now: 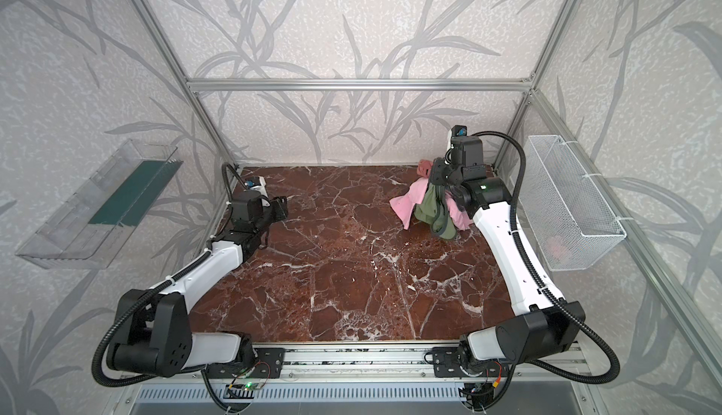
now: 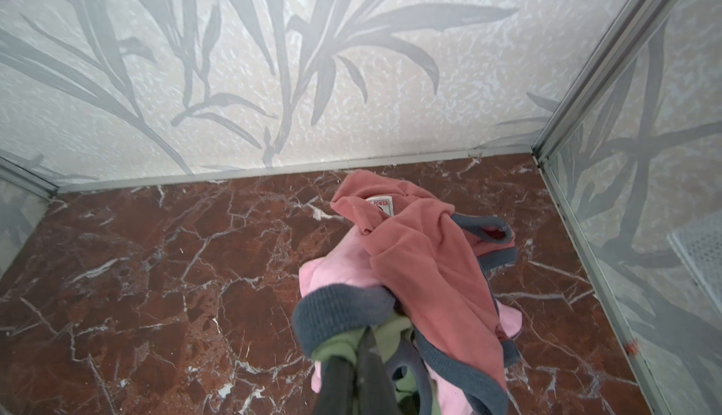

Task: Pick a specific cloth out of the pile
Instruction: 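Lift the green shirt high with the right gripper, pulling it from the pile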

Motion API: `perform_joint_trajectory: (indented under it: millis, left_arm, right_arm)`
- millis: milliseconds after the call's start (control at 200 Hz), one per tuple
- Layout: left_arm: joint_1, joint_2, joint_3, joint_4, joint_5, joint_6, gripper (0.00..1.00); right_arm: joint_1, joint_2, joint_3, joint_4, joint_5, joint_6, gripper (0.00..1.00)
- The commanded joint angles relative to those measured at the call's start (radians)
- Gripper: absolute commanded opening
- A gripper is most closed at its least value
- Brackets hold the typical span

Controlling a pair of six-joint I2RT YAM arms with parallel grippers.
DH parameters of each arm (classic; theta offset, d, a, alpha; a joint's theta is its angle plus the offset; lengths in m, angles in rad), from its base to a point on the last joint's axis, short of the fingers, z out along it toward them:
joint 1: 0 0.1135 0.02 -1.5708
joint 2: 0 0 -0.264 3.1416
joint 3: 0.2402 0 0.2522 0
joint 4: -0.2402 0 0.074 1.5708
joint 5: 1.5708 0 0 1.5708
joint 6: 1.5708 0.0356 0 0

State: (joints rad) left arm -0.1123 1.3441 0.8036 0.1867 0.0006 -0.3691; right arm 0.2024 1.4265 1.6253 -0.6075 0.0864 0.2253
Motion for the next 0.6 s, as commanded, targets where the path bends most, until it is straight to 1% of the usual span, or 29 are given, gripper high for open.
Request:
perform_joint_trajectory:
  millis: [0,100,235,355,595]
  left_arm:
    - [-0.003,-0.036,0.023,-0.013,0.006,-0.017,0.48]
    - [-0.003,-0.047,0.017,-0.015,0.004,-0.019,0.48]
    - [-0.003,-0.061,0.011,-0.016,-0.001,-0.017,0.48]
    - [-0.003,-0.068,0.002,-0.014,-0.001,-0.019,0.48]
    - [-0.003,-0.075,0.0,-0.016,0.005,-0.019,0.48]
  right_arm:
    - [-0.013,0.005,0.113,-0.032,-0.079,0.016,0.0]
    - [-0.013,0.014,0.161,-0.053,-0.106,0.02,0.0]
    - [-0.024,0.035,0.238,-0.099,-0.115,0.028,0.0]
    - [-0.035,0.043,0.28,-0.102,-0.147,0.036,0.0]
    - [-0.046,0.096,0.442,-0.155,-0.214,0.05,0.0]
